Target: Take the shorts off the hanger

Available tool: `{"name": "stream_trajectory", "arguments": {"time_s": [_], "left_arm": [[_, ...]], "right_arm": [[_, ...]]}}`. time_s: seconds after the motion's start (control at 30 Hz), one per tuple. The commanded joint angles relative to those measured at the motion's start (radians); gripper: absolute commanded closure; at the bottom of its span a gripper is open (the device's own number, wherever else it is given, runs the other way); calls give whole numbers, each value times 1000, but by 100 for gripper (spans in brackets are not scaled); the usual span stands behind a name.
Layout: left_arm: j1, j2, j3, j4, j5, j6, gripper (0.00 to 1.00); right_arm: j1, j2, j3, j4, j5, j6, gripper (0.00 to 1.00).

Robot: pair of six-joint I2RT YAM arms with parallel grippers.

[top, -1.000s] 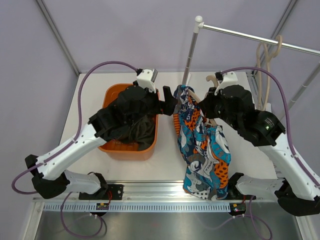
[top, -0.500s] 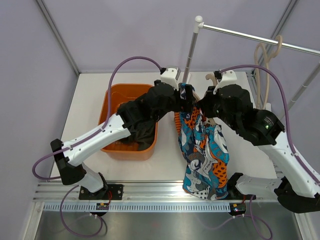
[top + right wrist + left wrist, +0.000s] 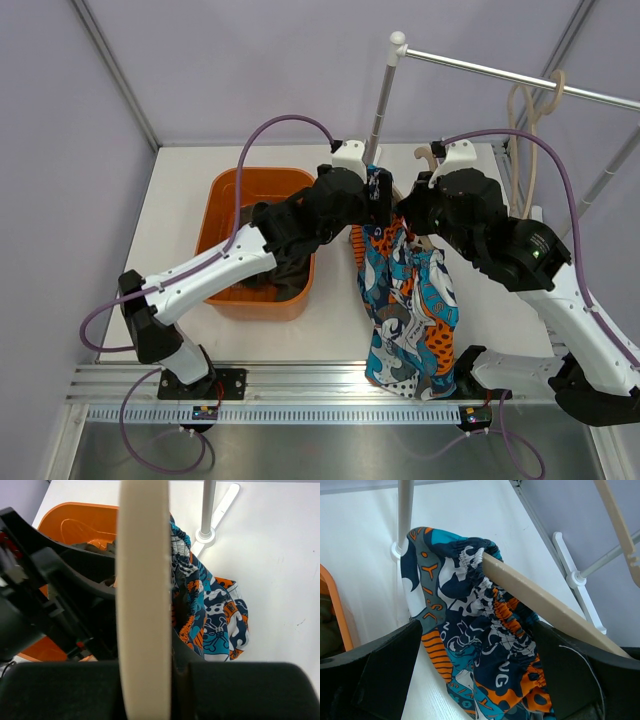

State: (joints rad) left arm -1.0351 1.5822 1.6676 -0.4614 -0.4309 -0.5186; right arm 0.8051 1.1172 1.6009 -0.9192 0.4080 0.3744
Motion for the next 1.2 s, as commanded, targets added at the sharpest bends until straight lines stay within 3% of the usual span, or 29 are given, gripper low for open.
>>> {"name": "stream_trajectory", "arguments": {"time_s": [0.0,0.2,0.3,0.43,0.47,0.57,0.8,1.17], "left_arm": [[-3,21,43,75,-31,-34,4],[-3,30,29,105,-46,-43,8],[-3,32,32,110,-57,-38,18],[0,47,49,99,-81,-20,42],[3,56,52,90,-83,-17,53],[18,61,47,89,-85,-17,69],[79,59,49,84,-80,-14,95],[179,133,129,66,-121,-1,99]], "right_arm": [[16,-10,45,33,22,14,100],[16,-16,45,28,17,15,100],[17,-19,41,25,20,17,100],[20,-33,33,25,15,21,100],[22,-34,33,23,12,21,100],[23,-40,37,16,11,23,100],[35,-68,30,-6,-23,31,100],[59,-106,25,-37,-89,29,100]]}}
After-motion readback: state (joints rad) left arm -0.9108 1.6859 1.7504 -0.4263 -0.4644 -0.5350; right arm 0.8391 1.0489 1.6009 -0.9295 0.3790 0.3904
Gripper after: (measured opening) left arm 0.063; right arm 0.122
